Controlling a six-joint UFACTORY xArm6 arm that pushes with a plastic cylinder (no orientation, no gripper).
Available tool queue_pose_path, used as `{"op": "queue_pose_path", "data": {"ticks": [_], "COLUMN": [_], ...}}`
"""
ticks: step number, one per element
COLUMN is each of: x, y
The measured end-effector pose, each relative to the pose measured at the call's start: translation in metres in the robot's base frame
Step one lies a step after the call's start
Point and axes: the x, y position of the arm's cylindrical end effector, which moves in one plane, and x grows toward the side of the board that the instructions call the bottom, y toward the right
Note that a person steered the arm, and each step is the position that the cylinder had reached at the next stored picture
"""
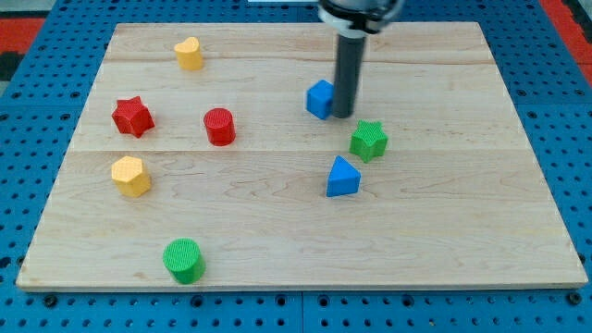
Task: Move the blue cube towards the top centre of the board
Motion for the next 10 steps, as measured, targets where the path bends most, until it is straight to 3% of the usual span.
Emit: {"op": "queue_pose_path", "data": {"ticks": [1,3,6,10], "x": [-0.028,-0.022,-0.053,-0.065], "y": [-0.041,-0.114,-0.034,-0.006]}}
